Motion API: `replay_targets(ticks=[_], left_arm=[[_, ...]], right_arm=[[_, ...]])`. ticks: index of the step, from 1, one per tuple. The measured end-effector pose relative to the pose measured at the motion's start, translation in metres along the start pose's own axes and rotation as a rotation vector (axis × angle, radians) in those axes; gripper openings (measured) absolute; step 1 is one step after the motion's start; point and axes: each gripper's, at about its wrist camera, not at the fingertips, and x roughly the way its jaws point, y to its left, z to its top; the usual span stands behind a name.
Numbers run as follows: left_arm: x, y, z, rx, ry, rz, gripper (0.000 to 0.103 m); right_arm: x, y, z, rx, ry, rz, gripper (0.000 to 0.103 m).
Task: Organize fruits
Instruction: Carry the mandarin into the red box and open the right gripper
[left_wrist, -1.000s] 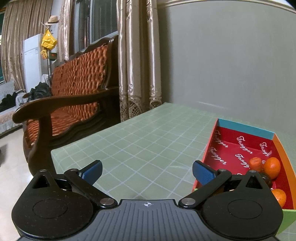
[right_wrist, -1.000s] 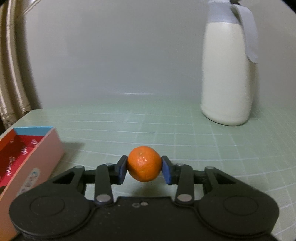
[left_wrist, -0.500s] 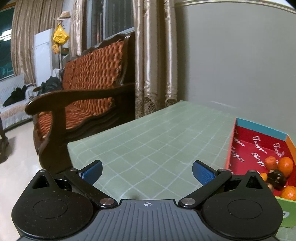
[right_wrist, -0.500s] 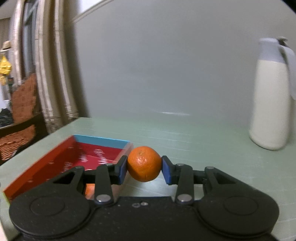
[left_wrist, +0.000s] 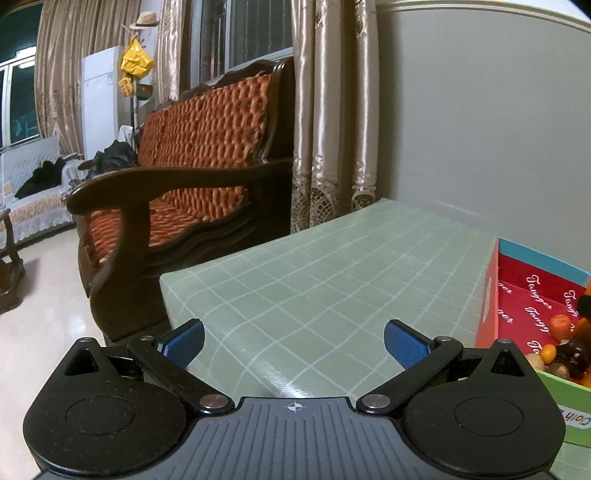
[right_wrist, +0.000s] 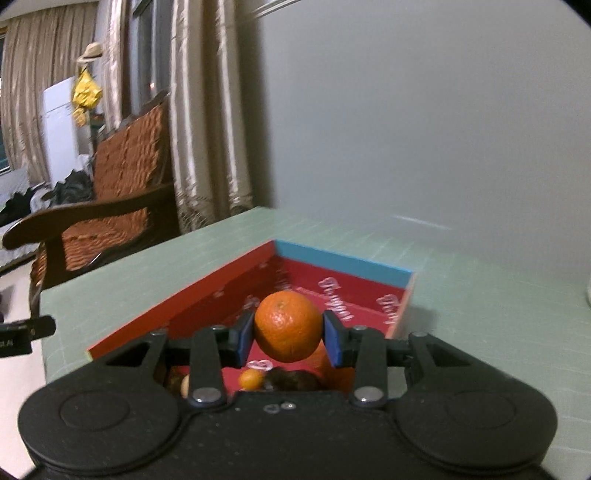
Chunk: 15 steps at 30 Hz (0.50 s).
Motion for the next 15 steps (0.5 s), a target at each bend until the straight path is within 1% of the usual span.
replay_targets(ticks=[8,15], left_arm=[[0.003,0.009,0.0,-0.016,0.008,-0.006,0.103],[0.006,0.014,-0.002,-0.018,0.017,0.0,0.103]], right_arm=[[0.011,0.019,-0.005,-0.029,0.068,0.008,0.038],[0.02,0.031,-0.01,-0.037,0.099,-0.006,0.038]])
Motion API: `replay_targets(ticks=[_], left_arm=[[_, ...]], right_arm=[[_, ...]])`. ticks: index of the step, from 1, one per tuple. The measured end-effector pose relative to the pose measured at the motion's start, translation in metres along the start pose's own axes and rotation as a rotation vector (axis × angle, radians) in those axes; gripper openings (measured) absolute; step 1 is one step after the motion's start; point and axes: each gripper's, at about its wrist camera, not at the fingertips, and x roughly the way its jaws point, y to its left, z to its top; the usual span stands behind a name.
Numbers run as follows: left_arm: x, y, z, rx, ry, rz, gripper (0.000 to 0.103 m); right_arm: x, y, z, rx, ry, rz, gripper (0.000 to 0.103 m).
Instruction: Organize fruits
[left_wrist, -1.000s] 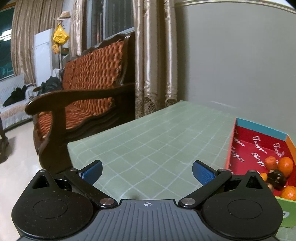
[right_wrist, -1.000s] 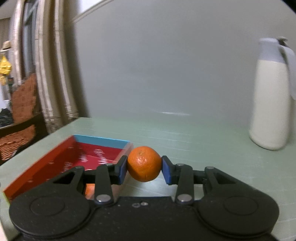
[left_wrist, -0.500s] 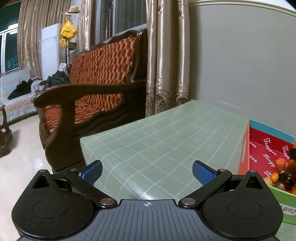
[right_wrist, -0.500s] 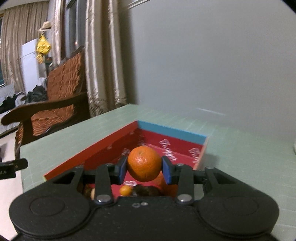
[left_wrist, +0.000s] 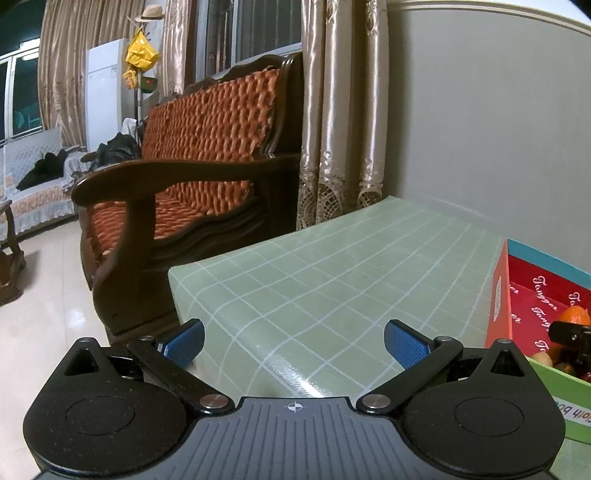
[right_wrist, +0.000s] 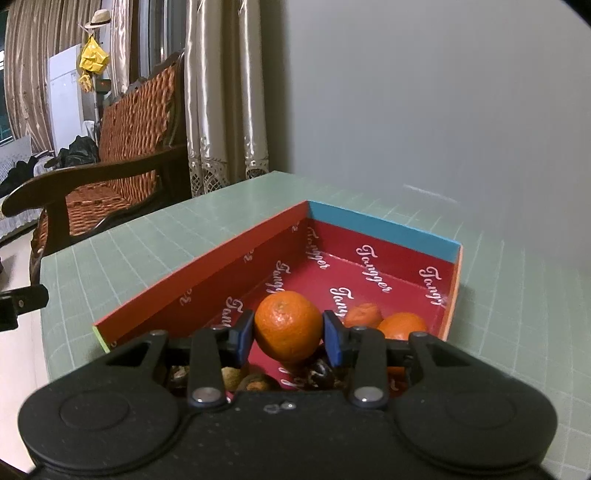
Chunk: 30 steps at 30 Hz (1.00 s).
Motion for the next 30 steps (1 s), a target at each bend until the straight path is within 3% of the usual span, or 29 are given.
replay_targets(ticks=[7,11,23,30], left_arm=[[0.002,0.003,0.0,-0.017,0.016,0.007,0.103],[0.002,0.001,0.0,-0.015,0.02,0.005,0.103],[-0.01,-0.022,0.0,0.038,-0.02,-0.021,0.103],[-0.033,-0.055,0.0,0.11,-0.054,-0.136,0.103]], right_arm=[[-0.002,0.002,-0.001,0.006,-0.007,-0.007,0.043],[-0.006,0.0,0.0,0.006,-0.021,-0.022,0.068],[-0.04,-0.01,0.004,0.036,-0.087,-0.071,0.083],[-0.082,-0.02,-0.01,0.099,-0.09,-0.141,0.091]])
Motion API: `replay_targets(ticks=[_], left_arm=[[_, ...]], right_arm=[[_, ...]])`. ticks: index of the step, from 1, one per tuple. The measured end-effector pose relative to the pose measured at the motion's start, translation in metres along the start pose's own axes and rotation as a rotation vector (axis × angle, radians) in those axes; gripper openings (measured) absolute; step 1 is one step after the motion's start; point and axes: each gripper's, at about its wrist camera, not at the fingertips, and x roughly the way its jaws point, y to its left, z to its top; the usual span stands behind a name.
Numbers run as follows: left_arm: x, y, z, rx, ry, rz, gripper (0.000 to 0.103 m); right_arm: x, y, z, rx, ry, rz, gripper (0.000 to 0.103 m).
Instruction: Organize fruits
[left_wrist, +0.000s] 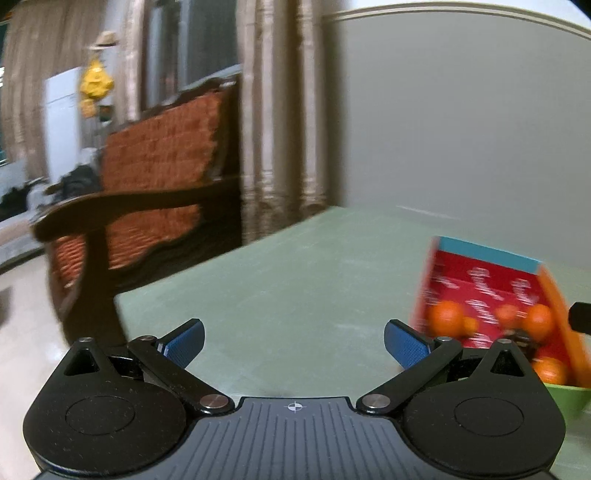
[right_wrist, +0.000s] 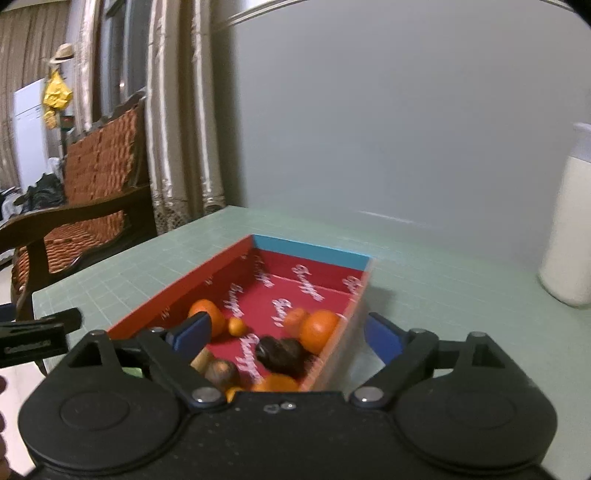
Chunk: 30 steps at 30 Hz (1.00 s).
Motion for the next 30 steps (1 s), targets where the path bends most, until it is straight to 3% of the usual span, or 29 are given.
replay_targets(ticks=[15,22,30], left_arm=[[-0.121,-0.06,0.018,0.151,-0.024,-0.255,0.103],[-0.167,-0.056,0.023,0.189,-0.053,-0.298,0.103],[-0.17,-0.04,0.031,0.166,-0.046,-0.28,0.103]], right_arm=[[-0.134,-0.04,-0.032,0.164,-0.042,-0.221,0.103],[-0.172,-0.032,-0.031,0.18,-0.082,-0.268,0.103],[-0.176,-0.011,-0.023,0.157,-0.104,-0.259,0.103]])
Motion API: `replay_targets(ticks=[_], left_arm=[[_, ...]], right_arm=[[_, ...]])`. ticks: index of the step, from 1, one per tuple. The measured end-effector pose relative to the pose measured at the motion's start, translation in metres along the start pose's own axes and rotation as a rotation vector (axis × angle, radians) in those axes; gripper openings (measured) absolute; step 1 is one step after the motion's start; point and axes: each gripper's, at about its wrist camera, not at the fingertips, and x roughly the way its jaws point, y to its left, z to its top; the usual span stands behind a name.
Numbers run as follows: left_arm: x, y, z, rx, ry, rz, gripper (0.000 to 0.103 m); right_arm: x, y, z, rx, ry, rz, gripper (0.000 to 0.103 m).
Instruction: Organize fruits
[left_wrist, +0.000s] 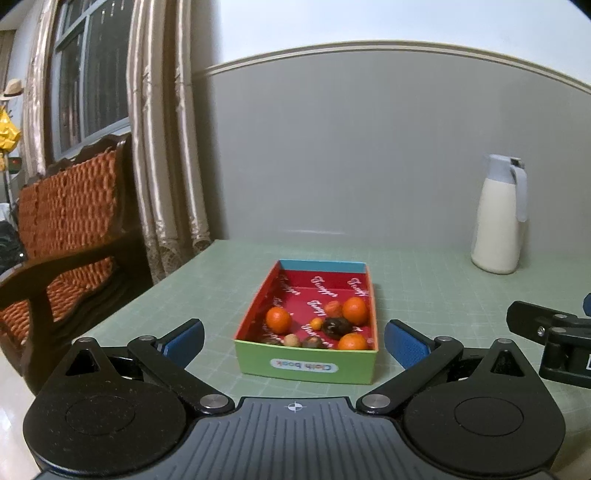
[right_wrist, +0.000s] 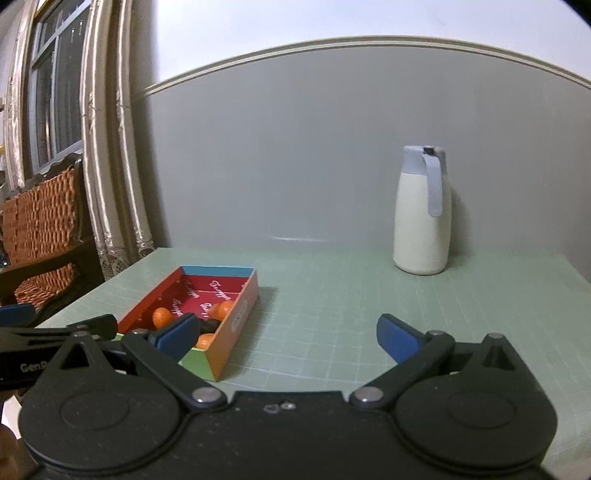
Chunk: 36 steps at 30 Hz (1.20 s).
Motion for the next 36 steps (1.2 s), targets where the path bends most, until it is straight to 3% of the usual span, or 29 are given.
replay_targets(ticks=[16,36], left_arm=[[0.017,0.018,-0.003,-0.037,0.065,-0.025,0.103],[0.021,0.021,0.001,-0.035,0.083,-0.015,0.103]], right_arm=[[0.007,0.022,-0.001,-0.027,0.018,0.037,0.103],[0.012,0.03,0.0,-0.026,0.024,0.055,0.103]])
